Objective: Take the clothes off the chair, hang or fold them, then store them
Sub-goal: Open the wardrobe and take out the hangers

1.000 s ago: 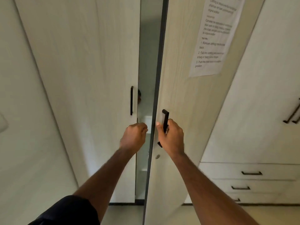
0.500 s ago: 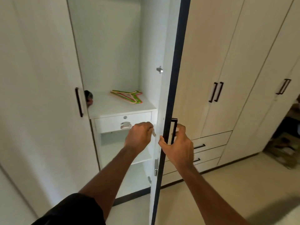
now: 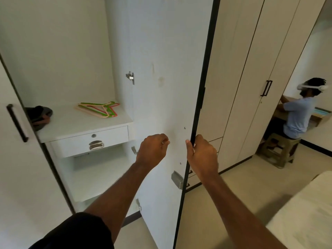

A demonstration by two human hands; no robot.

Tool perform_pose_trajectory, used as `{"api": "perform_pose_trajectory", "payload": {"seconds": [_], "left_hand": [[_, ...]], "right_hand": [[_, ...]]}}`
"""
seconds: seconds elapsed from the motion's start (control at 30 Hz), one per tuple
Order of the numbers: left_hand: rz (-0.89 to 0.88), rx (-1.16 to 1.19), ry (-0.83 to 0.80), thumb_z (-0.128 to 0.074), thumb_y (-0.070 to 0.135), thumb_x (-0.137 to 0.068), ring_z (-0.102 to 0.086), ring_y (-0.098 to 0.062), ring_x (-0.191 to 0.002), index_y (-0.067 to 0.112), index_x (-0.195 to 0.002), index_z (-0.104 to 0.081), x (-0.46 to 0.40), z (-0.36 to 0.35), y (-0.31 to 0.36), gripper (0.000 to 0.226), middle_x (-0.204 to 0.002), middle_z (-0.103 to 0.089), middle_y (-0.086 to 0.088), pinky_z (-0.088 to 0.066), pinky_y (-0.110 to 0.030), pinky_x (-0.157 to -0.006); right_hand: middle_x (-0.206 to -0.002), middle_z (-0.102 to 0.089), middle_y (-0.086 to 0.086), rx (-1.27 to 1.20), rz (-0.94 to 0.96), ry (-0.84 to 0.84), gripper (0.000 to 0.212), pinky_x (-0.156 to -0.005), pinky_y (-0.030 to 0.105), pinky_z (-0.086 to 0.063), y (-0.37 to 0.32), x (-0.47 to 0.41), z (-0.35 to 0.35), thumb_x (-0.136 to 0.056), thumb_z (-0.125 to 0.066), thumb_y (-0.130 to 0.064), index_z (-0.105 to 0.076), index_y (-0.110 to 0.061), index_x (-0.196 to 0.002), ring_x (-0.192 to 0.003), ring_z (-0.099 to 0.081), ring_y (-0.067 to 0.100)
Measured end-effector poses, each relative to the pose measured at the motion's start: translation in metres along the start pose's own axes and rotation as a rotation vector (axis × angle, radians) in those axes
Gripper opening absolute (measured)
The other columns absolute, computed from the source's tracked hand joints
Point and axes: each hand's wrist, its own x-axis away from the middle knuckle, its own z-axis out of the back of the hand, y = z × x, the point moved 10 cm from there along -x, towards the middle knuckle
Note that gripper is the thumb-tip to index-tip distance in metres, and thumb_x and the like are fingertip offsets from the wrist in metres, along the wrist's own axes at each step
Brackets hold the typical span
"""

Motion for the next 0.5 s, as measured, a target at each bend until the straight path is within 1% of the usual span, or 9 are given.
{"api": "perform_pose_trajectory", "payload": {"seconds": [0.1,0.17,0.2,0.23,0.27,0.3,0.33,0.43,0.5], "left_hand": [[-0.016,0.020,0.004,-0.064,0.025,-0.098,-0.070,-0.019,-0.082,0.013,-0.100,-0.075,-0.013,-0.019,0.022,0.016,-0.093,-0.076,0.000,-0.058,-0.040,-0.080],[-0.025,0.028,-0.002,-0.064,0.026,-0.098,-0.069,-0.019,-0.082,0.013,-0.099,-0.074,-0.020,-0.030,0.033,0.016,-0.092,-0.076,0.000,-0.058,-0.040,-0.078],[-0.030,0.028,-0.004,-0.064,0.026,-0.098,-0.069,-0.019,-0.082,0.013,-0.099,-0.074,-0.023,-0.034,0.037,0.016,-0.092,-0.076,0.000,-0.058,-0.041,-0.078],[-0.033,0.024,-0.004,-0.064,0.026,-0.098,-0.070,-0.018,-0.082,0.013,-0.100,-0.074,-0.025,-0.036,0.040,0.016,-0.092,-0.076,0.000,-0.059,-0.041,-0.078],[-0.036,0.019,-0.003,-0.064,0.026,-0.098,-0.070,-0.019,-0.082,0.013,-0.100,-0.074,-0.027,-0.038,0.042,0.017,-0.093,-0.076,0.000,-0.059,-0.041,-0.079],[-0.038,0.012,-0.003,-0.064,0.026,-0.098,-0.070,-0.019,-0.083,0.013,-0.101,-0.074,-0.028,-0.038,0.043,0.017,-0.093,-0.076,-0.001,-0.058,-0.041,-0.079],[-0.038,0.002,-0.001,-0.064,0.026,-0.098,-0.069,-0.019,-0.083,0.012,-0.101,-0.074,-0.029,-0.038,0.042,0.017,-0.094,-0.076,-0.001,-0.058,-0.041,-0.079],[-0.009,-0.027,0.008,-0.063,0.026,-0.099,-0.069,-0.019,-0.084,0.013,-0.102,-0.074,-0.030,-0.033,0.035,0.018,-0.095,-0.076,-0.001,-0.058,-0.040,-0.079],[0.015,-0.035,0.015,-0.062,0.026,-0.099,-0.069,-0.018,-0.085,0.012,-0.104,-0.074,-0.027,-0.027,0.027,0.019,-0.096,-0.076,-0.001,-0.058,-0.038,-0.081]], "right_hand": [[-0.092,-0.068,0.009,0.081,-0.011,-0.087,0.037,-0.062,0.033,-0.053,0.031,-0.029,0.002,-0.105,-0.047,-0.044,-0.059,-0.010,-0.115,-0.078,-0.069,0.027],[-0.089,-0.068,0.009,0.217,0.056,-0.108,0.029,-0.059,0.033,-0.052,0.040,-0.042,0.001,-0.105,-0.051,-0.036,-0.059,-0.010,-0.115,-0.074,-0.069,0.028],[-0.084,-0.067,0.008,0.276,0.112,-0.103,0.022,-0.056,0.032,-0.051,0.040,-0.046,0.001,-0.103,-0.057,-0.029,-0.060,-0.009,-0.113,-0.069,-0.068,0.028],[-0.079,-0.065,0.008,0.316,0.174,-0.097,0.016,-0.051,0.031,-0.050,0.038,-0.049,-0.002,-0.097,-0.066,-0.021,-0.062,-0.009,-0.107,-0.062,-0.066,0.027],[-0.074,-0.064,0.007,0.332,0.226,-0.104,0.018,-0.046,0.031,-0.049,0.035,-0.051,-0.006,-0.088,-0.075,-0.013,-0.063,-0.008,-0.101,-0.055,-0.064,0.026],[-0.071,-0.063,0.007,0.337,0.272,-0.111,0.025,-0.043,0.030,-0.047,0.033,-0.053,-0.011,-0.079,-0.082,-0.007,-0.064,-0.008,-0.096,-0.051,-0.062,0.025],[-0.071,-0.064,0.008,0.341,0.317,-0.126,0.031,-0.043,0.030,-0.048,0.032,-0.056,-0.018,-0.071,-0.086,-0.002,-0.066,-0.007,-0.095,-0.052,-0.062,0.024],[-0.081,-0.070,0.011,0.359,0.469,-0.116,0.042,-0.054,0.035,-0.055,0.018,-0.058,-0.031,-0.058,-0.086,0.007,-0.070,-0.005,-0.095,-0.064,-0.066,0.027],[-0.076,-0.068,0.012,0.368,0.537,-0.063,0.036,-0.058,0.037,-0.054,0.000,-0.050,-0.034,-0.056,-0.082,0.009,-0.070,-0.004,-0.088,-0.065,-0.065,0.029]]}}
